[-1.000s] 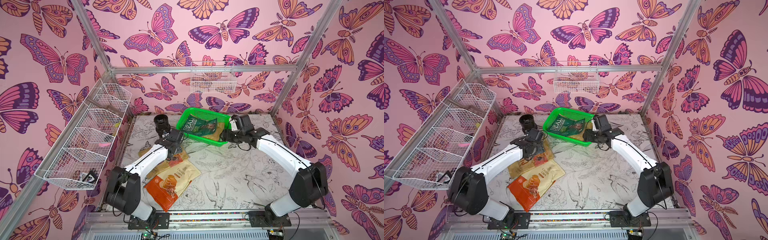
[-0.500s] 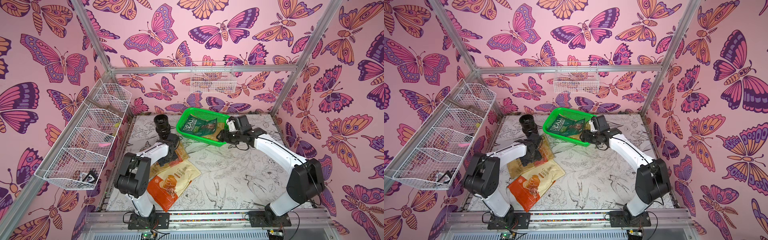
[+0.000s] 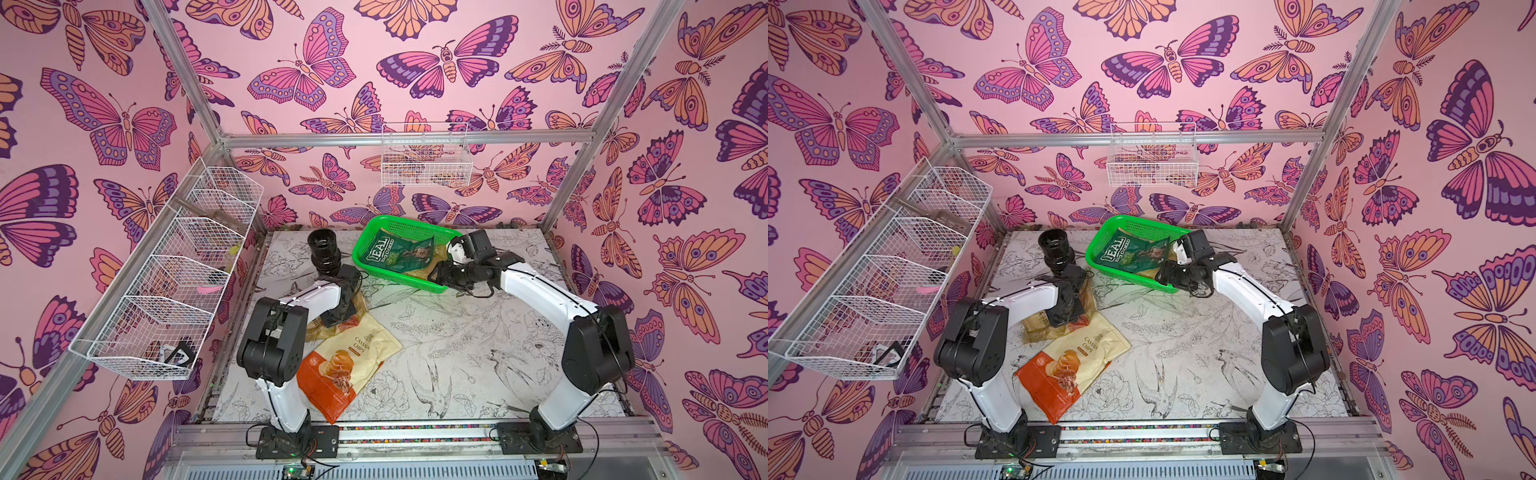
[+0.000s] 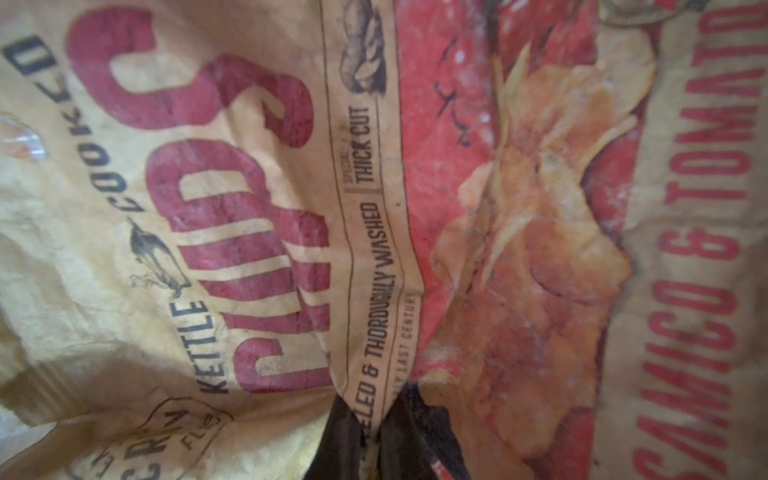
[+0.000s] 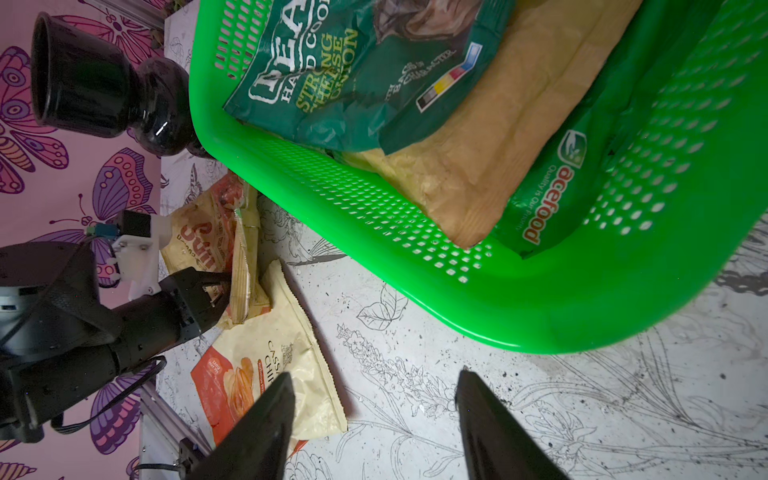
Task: Put the potato chips into the basket
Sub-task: Pick up the potato chip from the center of the board.
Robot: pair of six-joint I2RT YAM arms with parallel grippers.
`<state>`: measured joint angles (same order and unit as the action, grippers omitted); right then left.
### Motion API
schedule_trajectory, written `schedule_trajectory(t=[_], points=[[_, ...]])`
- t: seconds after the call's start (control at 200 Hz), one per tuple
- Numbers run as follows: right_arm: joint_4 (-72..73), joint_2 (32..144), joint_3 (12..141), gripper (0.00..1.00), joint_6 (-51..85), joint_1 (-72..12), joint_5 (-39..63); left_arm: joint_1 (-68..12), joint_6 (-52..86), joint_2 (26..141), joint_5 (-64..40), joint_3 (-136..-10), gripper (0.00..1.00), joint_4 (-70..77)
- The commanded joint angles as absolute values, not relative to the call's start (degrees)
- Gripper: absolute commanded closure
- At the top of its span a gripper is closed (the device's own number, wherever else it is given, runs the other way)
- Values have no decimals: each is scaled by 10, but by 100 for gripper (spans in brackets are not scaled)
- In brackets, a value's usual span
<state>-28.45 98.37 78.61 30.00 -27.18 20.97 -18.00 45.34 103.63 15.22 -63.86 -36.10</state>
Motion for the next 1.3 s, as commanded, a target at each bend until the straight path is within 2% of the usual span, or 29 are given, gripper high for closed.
schedule_trajectory(t=[0.0,0.025,0.27,0.671,0.961,1.297], points=[[-306,994,807,35,304,-262,228,-178,449,1056,146,-626,96,-396],[-306,994,807,35,304,-260,230,-178,450,1057,145,-627,100,-398],[-327,995,820,37,298,-244,238,-180,472,1001,159,-628,100,-409],[-335,1008,837,38,301,-235,250,-252,507,810,311,-591,100,-417],[-336,1010,841,38,300,-235,243,-269,482,758,390,-599,100,-420],[-338,1008,839,39,304,-226,236,-351,397,741,528,-675,100,-420]])
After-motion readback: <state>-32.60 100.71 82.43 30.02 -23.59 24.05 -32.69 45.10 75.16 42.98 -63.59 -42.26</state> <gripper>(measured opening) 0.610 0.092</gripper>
